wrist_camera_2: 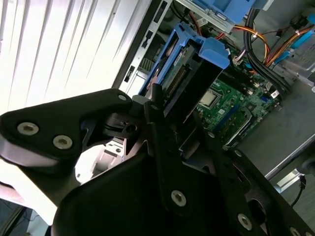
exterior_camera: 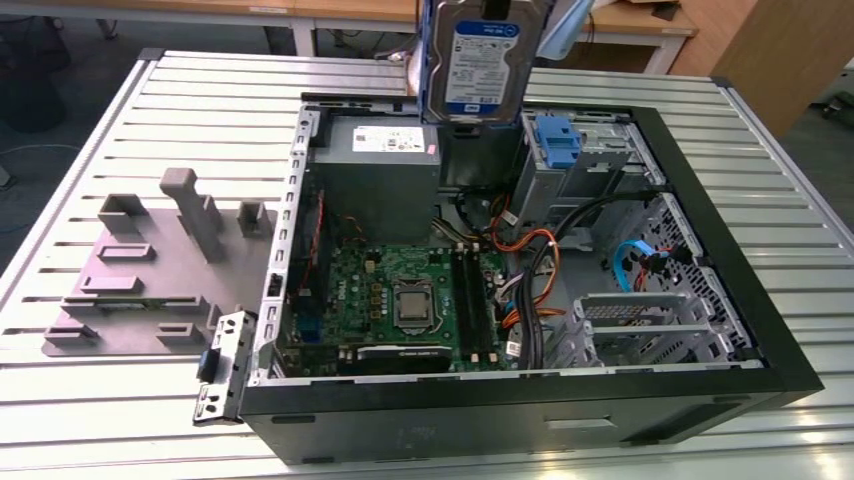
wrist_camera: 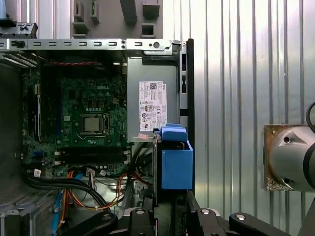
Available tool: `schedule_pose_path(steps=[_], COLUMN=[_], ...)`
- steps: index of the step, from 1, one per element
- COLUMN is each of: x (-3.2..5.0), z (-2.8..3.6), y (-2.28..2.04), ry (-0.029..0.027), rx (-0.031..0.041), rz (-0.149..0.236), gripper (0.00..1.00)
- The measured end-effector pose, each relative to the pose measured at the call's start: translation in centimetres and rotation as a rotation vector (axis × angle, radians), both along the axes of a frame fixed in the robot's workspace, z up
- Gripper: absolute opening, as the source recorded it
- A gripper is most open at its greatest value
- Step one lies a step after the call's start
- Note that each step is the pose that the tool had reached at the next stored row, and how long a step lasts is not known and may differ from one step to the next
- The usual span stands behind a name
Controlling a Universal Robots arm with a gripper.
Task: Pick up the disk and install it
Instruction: 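Pick up the disk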
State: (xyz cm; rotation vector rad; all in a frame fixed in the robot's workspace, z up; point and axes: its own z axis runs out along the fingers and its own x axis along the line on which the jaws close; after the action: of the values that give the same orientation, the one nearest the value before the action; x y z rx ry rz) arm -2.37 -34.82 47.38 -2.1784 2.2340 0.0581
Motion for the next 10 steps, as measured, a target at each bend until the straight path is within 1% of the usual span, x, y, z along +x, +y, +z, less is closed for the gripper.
schedule_pose_path(steps=[5,10], x=[0.34,0.62], z=[0.00,-0.01], y=[-0.42,-0.98], ry=[0.0000,0.0000], rx=[0.0000,0.0001], rz=[0.000,-0.001], gripper=[0.35,0.35])
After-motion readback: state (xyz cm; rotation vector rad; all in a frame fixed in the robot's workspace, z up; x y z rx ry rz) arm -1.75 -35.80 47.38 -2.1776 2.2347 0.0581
